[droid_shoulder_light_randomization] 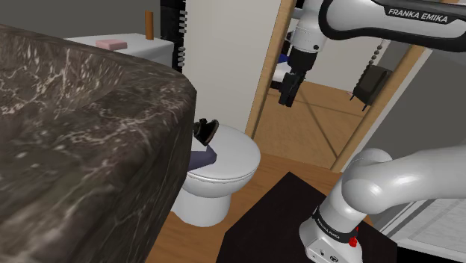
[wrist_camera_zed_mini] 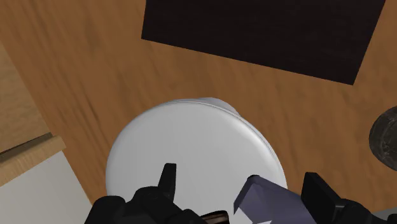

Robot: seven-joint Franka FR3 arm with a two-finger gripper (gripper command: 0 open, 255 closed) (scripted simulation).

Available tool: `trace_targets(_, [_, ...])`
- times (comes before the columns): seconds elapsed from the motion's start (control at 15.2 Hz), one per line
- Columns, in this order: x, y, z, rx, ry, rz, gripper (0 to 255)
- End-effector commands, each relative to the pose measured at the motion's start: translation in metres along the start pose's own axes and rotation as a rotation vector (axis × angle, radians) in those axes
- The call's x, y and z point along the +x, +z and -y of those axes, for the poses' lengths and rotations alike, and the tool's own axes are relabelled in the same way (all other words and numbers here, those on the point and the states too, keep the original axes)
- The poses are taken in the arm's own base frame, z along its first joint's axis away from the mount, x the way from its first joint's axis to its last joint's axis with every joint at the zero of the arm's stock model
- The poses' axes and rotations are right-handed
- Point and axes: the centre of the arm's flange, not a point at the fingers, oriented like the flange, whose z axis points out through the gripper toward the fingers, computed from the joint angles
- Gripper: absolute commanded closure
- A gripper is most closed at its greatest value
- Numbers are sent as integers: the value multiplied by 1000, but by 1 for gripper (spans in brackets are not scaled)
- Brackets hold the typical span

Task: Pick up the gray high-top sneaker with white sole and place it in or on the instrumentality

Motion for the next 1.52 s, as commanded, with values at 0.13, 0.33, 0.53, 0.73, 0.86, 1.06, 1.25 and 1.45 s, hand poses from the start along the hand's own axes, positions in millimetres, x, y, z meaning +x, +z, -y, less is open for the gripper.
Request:
trace_targets(0.13, [15, 19, -3, 0, -21, -20, 0])
trace_targets(0.33, [39, 46, -8, 1, -52, -51, 0])
trace_targets(0.53, [64, 73, -11, 1, -84, -81, 0])
trace_targets(0.73, [89, 98, -14, 2, -115, -112, 0])
trace_targets(0.86, [107, 115, -16, 2, -136, -132, 0])
trace_targets(1.06, [134, 140, -17, 2, -167, -163, 0])
trace_targets(1.25, [162, 163, -18, 3, -199, -193, 0])
trace_targets(1.45, [190, 186, -18, 3, -230, -224, 0])
